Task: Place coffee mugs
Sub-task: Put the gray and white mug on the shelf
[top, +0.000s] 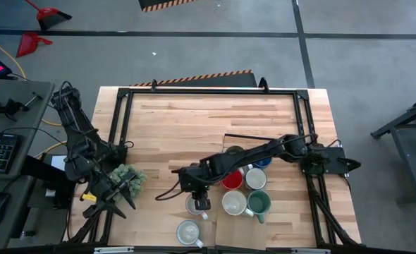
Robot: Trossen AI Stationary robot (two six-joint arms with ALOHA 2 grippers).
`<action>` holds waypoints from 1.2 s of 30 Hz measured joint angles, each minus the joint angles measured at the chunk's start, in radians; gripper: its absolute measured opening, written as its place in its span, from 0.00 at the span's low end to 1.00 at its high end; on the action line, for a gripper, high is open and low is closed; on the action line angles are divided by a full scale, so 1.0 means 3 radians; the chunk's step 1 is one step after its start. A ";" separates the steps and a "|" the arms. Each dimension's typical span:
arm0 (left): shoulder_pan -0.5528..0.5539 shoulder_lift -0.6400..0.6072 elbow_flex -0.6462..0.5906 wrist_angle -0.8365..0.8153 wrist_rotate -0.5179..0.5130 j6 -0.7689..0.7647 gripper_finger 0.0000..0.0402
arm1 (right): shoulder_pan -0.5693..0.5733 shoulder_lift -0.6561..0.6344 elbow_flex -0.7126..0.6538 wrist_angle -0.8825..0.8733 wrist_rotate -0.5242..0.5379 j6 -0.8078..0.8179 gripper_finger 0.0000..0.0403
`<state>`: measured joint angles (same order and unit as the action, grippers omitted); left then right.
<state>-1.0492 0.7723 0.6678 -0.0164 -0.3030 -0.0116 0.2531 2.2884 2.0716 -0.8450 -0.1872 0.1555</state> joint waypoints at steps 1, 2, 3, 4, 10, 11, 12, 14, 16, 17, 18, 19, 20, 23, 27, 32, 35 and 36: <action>0.0000 0.0000 0.0000 -0.0026 0.0001 -0.0015 0.38 | 0.0000 0.0014 0.0000 0.0000 -0.0001 0.0000 0.28; 0.0000 -0.0001 0.0000 -0.0049 0.0001 -0.0023 0.38 | 0.0000 0.0021 0.0000 -0.0019 0.0001 0.0000 0.28; 0.0000 0.0000 0.0000 -0.0078 0.0002 -0.0035 0.38 | 0.0000 0.0032 0.0000 -0.0021 0.0020 0.0000 0.28; 0.0000 0.0000 0.0000 -0.0108 0.0003 -0.0036 0.38 | 0.0000 0.0046 0.0002 0.0006 0.0048 0.0000 0.28; 0.0000 0.0000 -0.0001 -0.0167 0.0002 -0.0037 0.38 | 0.0000 0.0087 0.0003 0.0032 0.0127 0.0001 0.28; 0.0000 -0.0001 0.0000 -0.0164 0.0002 -0.0037 0.38 | 0.0000 0.0090 0.0003 0.0025 0.0139 0.0001 0.28; 0.0000 -0.0001 -0.0001 -0.0165 0.0002 -0.0037 0.38 | 0.0000 0.0090 0.0003 0.0025 0.0157 0.0001 0.28; 0.0000 0.0000 -0.0001 -0.0171 0.0004 -0.0037 0.38 | 0.0000 0.0090 0.0003 0.0026 0.0189 0.0001 0.28; 0.0000 -0.0001 -0.0001 -0.0169 0.0002 -0.0037 0.38 | 0.0000 0.0090 0.0003 0.0024 0.0189 0.0001 0.28; 0.0000 -0.0001 -0.0001 -0.0170 0.0004 -0.0039 0.38 | 0.0000 0.0090 0.0003 0.0023 0.0186 0.0001 0.28; 0.0000 -0.0001 -0.0001 -0.0170 0.0003 -0.0043 0.38 | 0.0000 0.0090 0.0003 0.0019 0.0185 0.0001 0.28; 0.0000 0.0000 -0.0001 -0.0170 0.0003 -0.0043 0.38 | 0.0000 0.0091 0.0003 0.0016 0.0185 0.0001 0.28; 0.0000 0.0000 -0.0001 -0.0170 0.0002 -0.0043 0.38 | 0.0000 0.0102 0.0003 0.0017 0.0185 0.0001 0.28; 0.0000 -0.0001 -0.0001 -0.0170 0.0002 -0.0043 0.38 | 0.0001 0.0116 0.0003 0.0013 0.0173 0.0003 0.28; 0.0000 0.0000 -0.0001 -0.0191 0.0003 -0.0045 0.38 | 0.0006 0.0171 0.0003 0.0011 0.0067 0.0092 0.28; 0.0000 0.0000 -0.0001 -0.0207 0.0002 -0.0044 0.38 | 0.0009 0.0216 0.0003 0.0011 0.0039 0.0100 0.24; 0.0000 0.0000 -0.0001 -0.0208 0.0002 -0.0046 0.38 | 0.0009 0.0216 0.0003 0.0038 0.0048 0.0094 0.18; 0.0000 -0.0001 -0.0001 -0.0208 0.0002 -0.0045 0.38 | 0.0009 0.0216 0.0003 0.0054 0.0049 0.0093 0.15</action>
<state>-1.0492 0.7721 0.6674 -0.0788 -0.3023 -0.0250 0.2558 2.3531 2.0724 -0.8290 -0.1726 0.1833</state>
